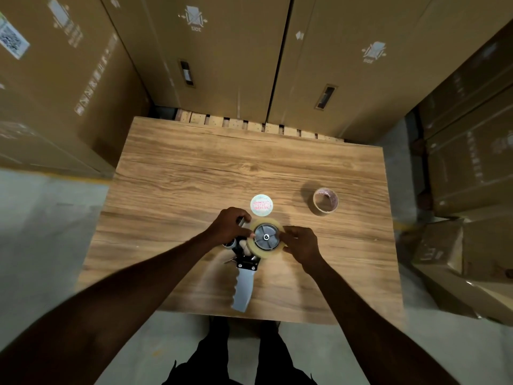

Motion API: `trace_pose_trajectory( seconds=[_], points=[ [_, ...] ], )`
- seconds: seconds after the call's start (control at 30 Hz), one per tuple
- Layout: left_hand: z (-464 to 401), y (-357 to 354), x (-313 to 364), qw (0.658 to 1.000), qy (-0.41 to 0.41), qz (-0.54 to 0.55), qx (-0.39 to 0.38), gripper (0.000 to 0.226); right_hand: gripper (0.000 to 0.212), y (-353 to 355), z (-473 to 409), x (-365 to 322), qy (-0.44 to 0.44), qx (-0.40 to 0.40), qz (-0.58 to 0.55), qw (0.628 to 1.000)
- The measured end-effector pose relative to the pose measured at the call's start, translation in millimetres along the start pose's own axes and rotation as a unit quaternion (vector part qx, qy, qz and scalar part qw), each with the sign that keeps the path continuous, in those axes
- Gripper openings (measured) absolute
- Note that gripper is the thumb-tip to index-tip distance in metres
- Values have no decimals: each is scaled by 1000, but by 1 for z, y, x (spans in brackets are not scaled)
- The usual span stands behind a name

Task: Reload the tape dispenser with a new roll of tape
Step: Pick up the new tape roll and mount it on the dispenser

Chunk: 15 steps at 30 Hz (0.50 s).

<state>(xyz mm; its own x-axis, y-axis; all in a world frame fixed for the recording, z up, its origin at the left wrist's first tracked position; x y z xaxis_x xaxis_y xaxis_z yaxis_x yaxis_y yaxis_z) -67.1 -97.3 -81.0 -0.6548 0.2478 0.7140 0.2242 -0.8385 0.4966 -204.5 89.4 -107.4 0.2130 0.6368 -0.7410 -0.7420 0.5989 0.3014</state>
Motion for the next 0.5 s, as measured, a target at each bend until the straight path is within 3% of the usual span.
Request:
trace_pose_trajectory(
  seconds=[0.13, 0.2, 0.33, 0.5],
  points=[
    [7, 4, 3, 1000, -12, 4, 11, 49, 10, 3, 2, 2, 0, 13, 17, 1000],
    [14, 10, 2, 999, -32, 16, 28, 46, 20, 3, 2, 4, 0, 17, 26, 1000],
    [28, 20, 0, 994, -87, 4, 69, 34, 16, 3, 6, 2, 4, 15, 27, 1000],
    [40, 7, -13, 993, -84, -70, 40, 16, 29, 5, 9, 4, -2, 27, 22, 999]
  ],
)
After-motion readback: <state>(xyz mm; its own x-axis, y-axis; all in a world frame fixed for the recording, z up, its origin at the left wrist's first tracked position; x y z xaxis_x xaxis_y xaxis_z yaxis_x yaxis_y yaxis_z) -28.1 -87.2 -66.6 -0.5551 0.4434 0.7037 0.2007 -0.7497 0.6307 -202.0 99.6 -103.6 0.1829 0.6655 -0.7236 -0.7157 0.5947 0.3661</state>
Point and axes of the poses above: each hand's wrist, its own z-axis away from the middle knuckle, its own y-axis out of the back of the hand, x = y × z, the point moved 10 cm from there along -z, towards the middle knuckle, and after that the axes turned 1 degree about -z, right-handed, at the moved point
